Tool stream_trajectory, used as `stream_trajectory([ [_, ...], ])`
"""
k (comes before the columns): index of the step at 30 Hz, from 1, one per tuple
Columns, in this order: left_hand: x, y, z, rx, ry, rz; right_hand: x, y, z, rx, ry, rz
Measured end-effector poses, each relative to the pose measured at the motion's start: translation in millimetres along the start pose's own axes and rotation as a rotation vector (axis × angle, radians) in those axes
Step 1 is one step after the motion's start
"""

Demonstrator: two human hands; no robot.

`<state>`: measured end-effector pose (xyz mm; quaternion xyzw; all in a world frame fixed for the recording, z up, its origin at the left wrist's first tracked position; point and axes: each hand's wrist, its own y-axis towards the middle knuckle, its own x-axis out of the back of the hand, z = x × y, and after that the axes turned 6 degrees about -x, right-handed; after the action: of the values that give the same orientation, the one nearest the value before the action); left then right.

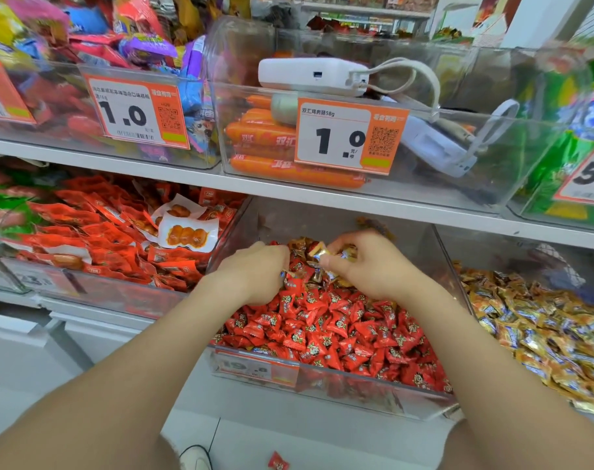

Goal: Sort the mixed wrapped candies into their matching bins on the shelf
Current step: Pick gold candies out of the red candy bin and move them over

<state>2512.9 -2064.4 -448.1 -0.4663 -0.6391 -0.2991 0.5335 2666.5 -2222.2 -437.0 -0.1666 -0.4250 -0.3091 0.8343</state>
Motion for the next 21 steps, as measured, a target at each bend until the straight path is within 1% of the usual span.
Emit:
stream_trajectory([
  [3,8.8,-10.5,-2.0,0.001,-0.175,-0.108,8.2,-17.0,4.0,-0.112,0.263,0.033],
  [5,12.3,-17.2,-6.0,-0.009,-0.368,-0.162,14.5,-32.4,10.8,-0.18,0.462,0.079],
  [7,15.0,-24.1,-12.7,-0.001,-0.598,-0.176,22.1,-47.0,15.2,-0.203,0.575,0.093],
  [9,14.8,-29.9,-19.7,0.015,-0.762,-0.148,29.9,-60.6,15.2,-0.205,0.592,0.088],
  [13,7.1,-36.5,-38.1,0.022,-0.869,-0.088,44.6,-86.9,7.6,-0.217,0.577,0.07],
  [17,4.9,-44.2,-66.3,-0.064,-1.032,-0.039,71.3,-114.7,-4.8,-0.205,0.613,0.06],
  [19,1.2,-49.4,-79.2,-0.121,-1.023,-0.051,89.5,-124.8,-24.1,-0.227,0.641,0.027],
  [21,-4.0,-54.0,-93.4,-0.164,-0.96,-0.087,104.4,-131.6,-52.3,-0.29,0.617,-0.075],
])
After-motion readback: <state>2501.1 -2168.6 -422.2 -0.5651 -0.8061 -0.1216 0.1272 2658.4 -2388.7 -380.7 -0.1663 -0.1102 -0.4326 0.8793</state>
